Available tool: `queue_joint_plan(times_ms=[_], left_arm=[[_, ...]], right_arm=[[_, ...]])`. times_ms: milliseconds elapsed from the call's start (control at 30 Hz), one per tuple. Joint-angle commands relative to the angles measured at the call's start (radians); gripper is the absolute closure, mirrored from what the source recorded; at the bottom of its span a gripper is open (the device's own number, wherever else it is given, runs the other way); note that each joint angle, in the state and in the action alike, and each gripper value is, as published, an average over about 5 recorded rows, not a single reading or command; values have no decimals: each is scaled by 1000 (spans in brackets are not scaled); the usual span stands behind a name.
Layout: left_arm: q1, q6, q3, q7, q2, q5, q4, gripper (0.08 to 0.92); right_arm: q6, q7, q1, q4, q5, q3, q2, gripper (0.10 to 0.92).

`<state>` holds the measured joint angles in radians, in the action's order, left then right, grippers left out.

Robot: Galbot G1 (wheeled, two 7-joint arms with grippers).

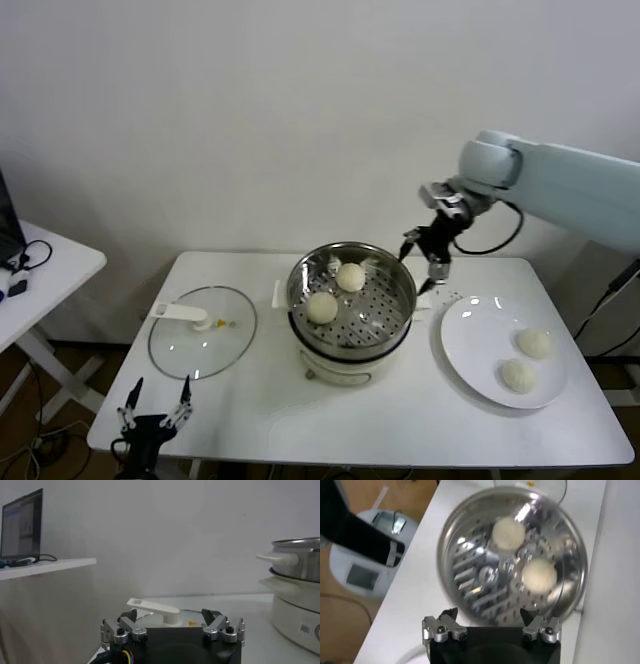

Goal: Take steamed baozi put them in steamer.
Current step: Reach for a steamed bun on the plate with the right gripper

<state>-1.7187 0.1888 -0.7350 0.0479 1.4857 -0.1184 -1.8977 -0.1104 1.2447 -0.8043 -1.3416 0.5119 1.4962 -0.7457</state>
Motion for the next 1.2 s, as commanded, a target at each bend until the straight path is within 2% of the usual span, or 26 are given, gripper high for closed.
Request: queue_joint_plan(times_ms=[33, 300, 467, 633, 1200], left_arm=[[-1, -4, -1, 0, 1, 3, 1, 177], [-5, -10, -3, 0, 6, 9, -6, 177], [-12, -9, -2, 0, 10, 12, -4, 177], [-11, -9, -3, 1, 11, 14, 3, 177], [-7, -11, -5, 1, 13, 20, 19, 177]], right_arm=[[119, 58, 207, -72, -343, -173, 351, 203], [176, 53, 715, -9, -592, -633, 419, 203], [209, 30, 880, 52, -683, -814, 400, 203], [214, 15, 967, 103, -726, -882, 371, 203], [200, -40, 1065, 133, -765, -901, 255, 203]])
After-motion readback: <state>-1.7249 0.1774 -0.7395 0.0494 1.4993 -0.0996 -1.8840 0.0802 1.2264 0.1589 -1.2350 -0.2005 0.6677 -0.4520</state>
